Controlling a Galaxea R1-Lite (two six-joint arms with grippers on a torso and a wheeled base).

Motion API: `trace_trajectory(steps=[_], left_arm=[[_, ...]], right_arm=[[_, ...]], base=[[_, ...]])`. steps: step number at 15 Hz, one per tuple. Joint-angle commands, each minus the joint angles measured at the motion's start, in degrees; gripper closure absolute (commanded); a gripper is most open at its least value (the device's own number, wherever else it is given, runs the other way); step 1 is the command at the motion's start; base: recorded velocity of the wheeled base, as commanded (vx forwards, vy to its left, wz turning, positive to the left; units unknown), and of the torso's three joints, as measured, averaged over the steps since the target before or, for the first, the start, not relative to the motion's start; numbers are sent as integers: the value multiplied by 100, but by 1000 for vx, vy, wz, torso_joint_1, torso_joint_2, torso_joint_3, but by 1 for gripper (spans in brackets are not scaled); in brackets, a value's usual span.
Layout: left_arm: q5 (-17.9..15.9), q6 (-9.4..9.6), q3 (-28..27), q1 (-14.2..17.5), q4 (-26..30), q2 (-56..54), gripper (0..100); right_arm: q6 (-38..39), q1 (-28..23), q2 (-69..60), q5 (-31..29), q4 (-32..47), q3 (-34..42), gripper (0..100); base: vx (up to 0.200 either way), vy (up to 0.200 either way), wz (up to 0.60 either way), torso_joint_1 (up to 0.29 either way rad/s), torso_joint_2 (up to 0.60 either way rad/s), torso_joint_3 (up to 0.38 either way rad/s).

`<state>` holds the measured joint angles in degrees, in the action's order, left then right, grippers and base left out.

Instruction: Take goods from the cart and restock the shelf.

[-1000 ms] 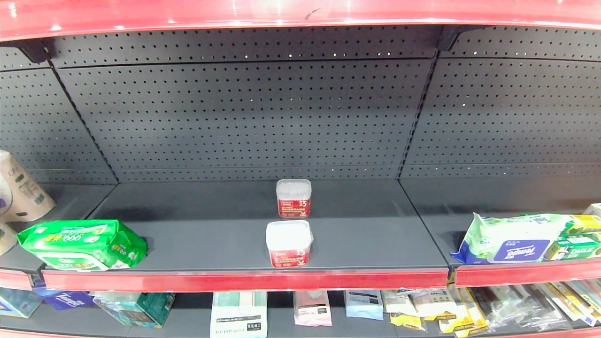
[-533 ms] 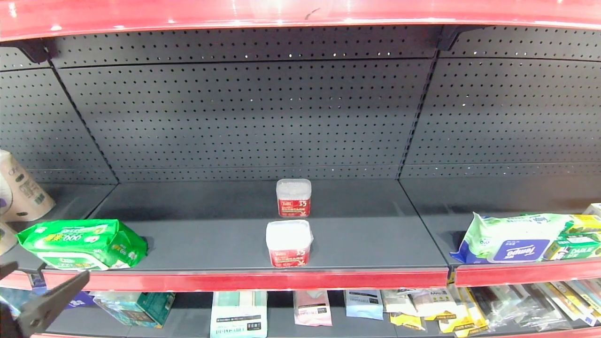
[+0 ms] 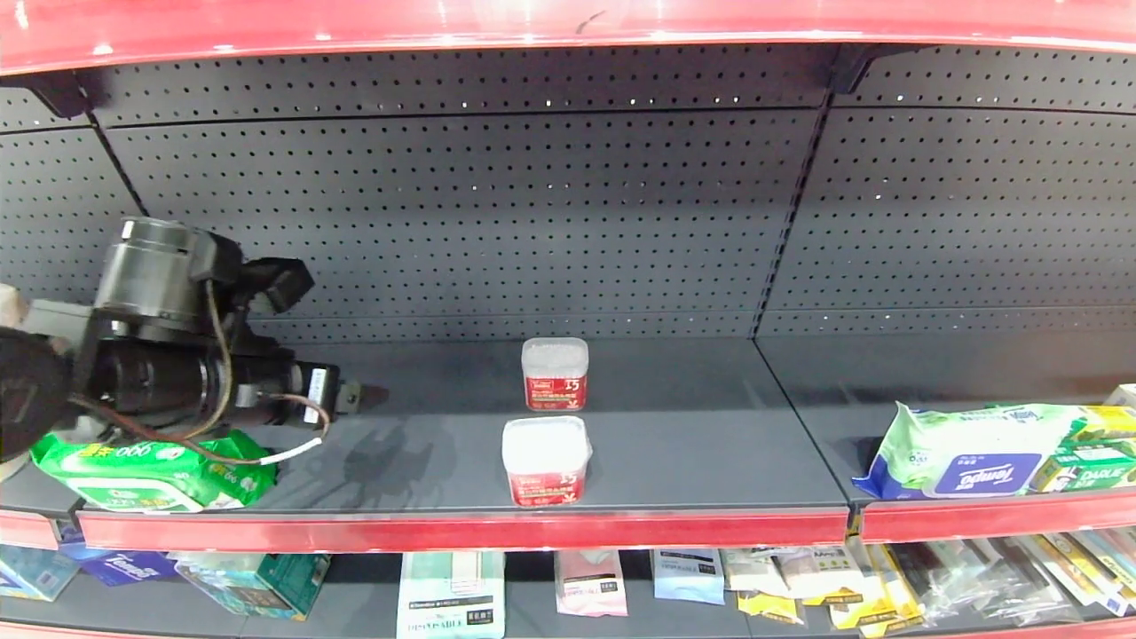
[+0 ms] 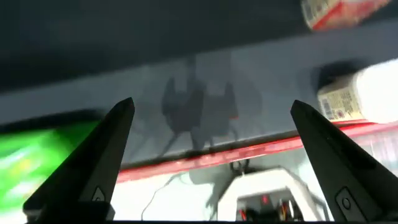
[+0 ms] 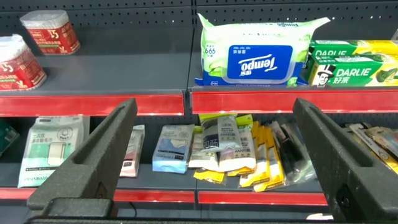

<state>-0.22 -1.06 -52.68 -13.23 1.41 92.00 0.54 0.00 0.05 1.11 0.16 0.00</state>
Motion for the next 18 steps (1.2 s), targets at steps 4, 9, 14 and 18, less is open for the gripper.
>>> trace_trajectory(steps=[4, 9, 14, 18], left_arm=[[13, 9, -516, -382, 404, 1039, 0], [40, 9, -577, -769, 404, 1443, 0], [57, 9, -841, -919, 386, 1865, 0], [92, 1, -929, -1121, 386, 1988, 0]], right_arm=[[-10, 0, 4, 3, 2, 0, 0], [-1, 0, 4, 3, 2, 0, 0], [-1, 0, 4, 3, 2, 0, 0], [-1, 0, 4, 3, 2, 0, 0]], base=[[0, 0, 0, 0, 0, 0], [0, 0, 0, 0, 0, 0], [0, 0, 0, 0, 0, 0], [0, 0, 0, 0, 0, 0]])
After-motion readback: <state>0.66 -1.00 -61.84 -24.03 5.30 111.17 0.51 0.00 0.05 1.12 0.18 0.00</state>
